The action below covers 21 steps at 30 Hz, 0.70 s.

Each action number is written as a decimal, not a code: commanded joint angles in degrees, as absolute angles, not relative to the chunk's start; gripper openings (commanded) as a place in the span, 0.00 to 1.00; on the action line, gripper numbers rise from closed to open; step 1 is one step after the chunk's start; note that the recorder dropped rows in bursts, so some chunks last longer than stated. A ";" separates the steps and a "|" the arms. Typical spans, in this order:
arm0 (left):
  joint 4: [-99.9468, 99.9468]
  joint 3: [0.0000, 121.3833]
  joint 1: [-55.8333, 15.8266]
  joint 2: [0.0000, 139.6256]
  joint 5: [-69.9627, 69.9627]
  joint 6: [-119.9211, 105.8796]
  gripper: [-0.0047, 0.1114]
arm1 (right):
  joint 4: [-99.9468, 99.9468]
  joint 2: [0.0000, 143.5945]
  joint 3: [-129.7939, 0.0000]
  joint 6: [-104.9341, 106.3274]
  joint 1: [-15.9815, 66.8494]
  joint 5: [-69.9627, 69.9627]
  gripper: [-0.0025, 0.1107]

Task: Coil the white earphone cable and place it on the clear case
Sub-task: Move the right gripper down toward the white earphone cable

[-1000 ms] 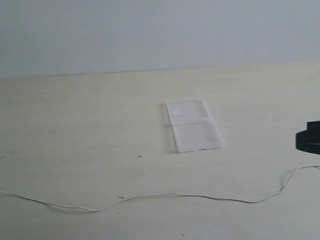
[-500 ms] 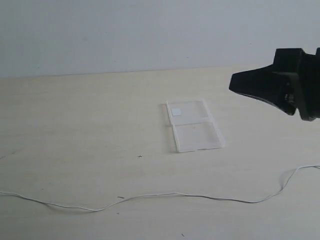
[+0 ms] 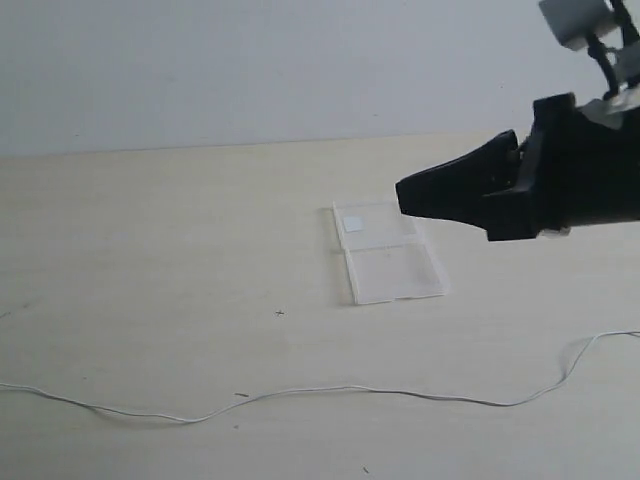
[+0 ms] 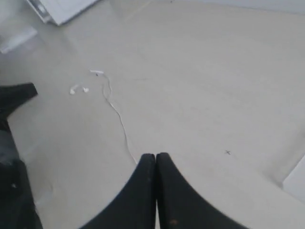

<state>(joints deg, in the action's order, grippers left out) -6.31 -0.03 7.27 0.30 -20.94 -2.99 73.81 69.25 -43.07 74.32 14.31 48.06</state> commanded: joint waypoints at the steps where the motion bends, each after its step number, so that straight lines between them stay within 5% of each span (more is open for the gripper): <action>1: -6.08 0.00 7.35 0.00 -20.20 -2.85 0.11 | 58.27 71.83 -50.55 64.79 21.03 43.91 0.03; 8: -6.08 0.00 7.35 0.00 -20.20 -2.85 0.11 | 51.04 91.33 -54.25 64.14 34.53 29.33 0.36; 21: -6.08 0.00 7.35 0.00 -20.20 -2.85 0.11 | 54.28 107.08 -54.25 73.95 42.33 15.46 0.52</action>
